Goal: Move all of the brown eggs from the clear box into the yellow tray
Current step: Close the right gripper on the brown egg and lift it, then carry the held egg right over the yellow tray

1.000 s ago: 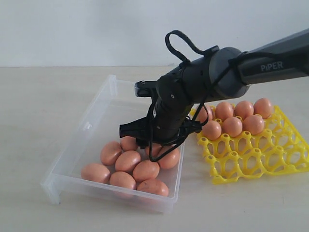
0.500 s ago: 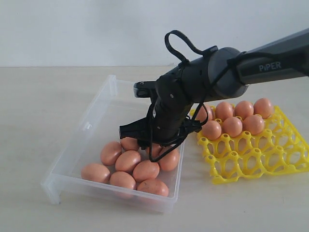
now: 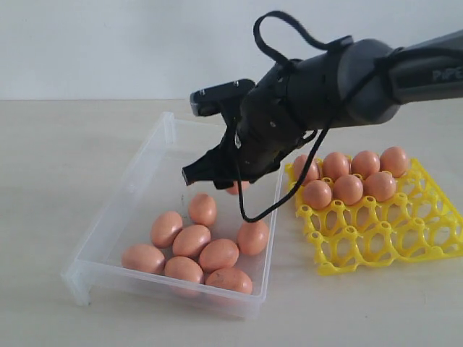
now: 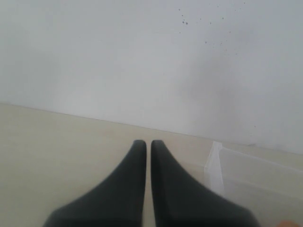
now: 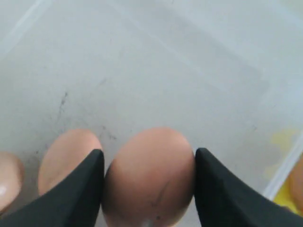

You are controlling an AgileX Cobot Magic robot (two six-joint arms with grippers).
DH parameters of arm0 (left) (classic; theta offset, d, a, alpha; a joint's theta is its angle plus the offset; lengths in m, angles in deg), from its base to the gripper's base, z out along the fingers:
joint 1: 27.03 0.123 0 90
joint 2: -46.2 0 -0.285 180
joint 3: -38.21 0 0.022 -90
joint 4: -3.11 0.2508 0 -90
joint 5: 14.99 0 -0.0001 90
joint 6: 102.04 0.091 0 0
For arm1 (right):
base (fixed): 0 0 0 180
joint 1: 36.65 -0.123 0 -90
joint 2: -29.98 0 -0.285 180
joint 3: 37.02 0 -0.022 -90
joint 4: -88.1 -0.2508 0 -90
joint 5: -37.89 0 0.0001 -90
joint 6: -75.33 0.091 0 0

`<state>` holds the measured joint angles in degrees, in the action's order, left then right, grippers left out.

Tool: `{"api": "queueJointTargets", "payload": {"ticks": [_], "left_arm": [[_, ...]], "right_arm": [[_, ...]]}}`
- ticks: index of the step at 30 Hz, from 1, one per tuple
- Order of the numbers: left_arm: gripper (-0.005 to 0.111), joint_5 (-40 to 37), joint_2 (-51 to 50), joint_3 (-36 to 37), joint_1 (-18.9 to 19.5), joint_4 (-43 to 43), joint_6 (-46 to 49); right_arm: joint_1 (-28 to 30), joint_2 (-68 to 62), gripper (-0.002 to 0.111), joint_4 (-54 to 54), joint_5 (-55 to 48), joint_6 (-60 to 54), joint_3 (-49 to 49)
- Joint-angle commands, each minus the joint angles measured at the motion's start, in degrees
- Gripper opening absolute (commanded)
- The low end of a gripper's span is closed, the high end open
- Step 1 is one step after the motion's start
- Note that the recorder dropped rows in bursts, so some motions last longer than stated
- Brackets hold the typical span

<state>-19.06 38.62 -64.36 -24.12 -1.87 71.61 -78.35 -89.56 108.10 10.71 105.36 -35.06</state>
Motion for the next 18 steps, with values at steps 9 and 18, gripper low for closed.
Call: {"api": "queueJointTargets", "payload": {"ticks": [9,18], "left_arm": [[0.004,0.11,-0.20,-0.21,-0.22,-0.03,-0.07],[0.004,0.11,-0.20,-0.21,-0.22,-0.03,-0.07]], "right_arm": [[-0.11,12.37,0.000,50.98,3.38,45.88,13.81],[0.00,19.74,0.000,79.56,-12.60,81.89,29.53]]}}
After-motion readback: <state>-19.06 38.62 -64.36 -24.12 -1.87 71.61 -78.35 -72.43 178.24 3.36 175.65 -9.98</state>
